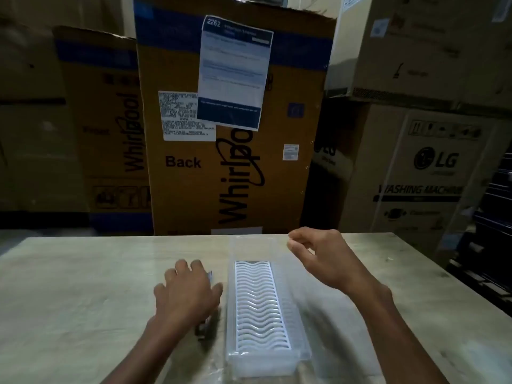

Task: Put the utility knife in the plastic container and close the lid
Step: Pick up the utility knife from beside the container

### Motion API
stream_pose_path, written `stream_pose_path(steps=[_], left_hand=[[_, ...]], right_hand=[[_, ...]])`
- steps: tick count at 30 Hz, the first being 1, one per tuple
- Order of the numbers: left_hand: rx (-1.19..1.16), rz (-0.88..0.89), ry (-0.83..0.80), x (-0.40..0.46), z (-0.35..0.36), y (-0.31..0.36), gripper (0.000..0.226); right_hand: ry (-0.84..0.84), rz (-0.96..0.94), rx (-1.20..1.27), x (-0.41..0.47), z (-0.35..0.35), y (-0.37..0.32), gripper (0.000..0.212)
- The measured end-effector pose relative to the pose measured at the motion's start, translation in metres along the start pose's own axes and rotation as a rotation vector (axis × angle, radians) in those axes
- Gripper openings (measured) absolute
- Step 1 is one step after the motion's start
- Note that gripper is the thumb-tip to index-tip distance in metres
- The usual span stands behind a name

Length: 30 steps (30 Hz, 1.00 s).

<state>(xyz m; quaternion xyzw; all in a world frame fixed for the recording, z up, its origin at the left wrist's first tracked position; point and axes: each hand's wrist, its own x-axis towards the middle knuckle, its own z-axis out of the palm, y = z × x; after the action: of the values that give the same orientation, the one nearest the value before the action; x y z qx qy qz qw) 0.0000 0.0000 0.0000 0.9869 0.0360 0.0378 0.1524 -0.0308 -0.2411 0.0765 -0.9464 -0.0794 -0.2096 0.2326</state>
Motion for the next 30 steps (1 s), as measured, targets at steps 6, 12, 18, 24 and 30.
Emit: stream_pose_path(steps=[6,12,18,24,30], left_hand=[[0.050,-0.020,-0.043,-0.001,0.024,-0.002,0.074],[0.011,0.009,-0.004,0.003,0.027,-0.003,0.061],[0.034,0.033,0.048,-0.001,0.025,-0.003,0.032],[-0.065,0.036,0.039,0.006,0.025,-0.004,0.021],[-0.130,0.017,-0.003,0.010,0.026,-0.008,0.024]], right_hand=[[-0.089,0.031,-0.011,0.005,-0.004,0.001,0.037],[-0.222,0.039,-0.067,0.004,0.001,-0.001,0.040],[-0.253,0.059,-0.094,0.004,0.002,-0.004,0.039],[-0.256,0.054,-0.080,0.005,0.003,-0.008,0.039],[-0.269,0.053,-0.071,0.003,0.002,-0.008,0.040]])
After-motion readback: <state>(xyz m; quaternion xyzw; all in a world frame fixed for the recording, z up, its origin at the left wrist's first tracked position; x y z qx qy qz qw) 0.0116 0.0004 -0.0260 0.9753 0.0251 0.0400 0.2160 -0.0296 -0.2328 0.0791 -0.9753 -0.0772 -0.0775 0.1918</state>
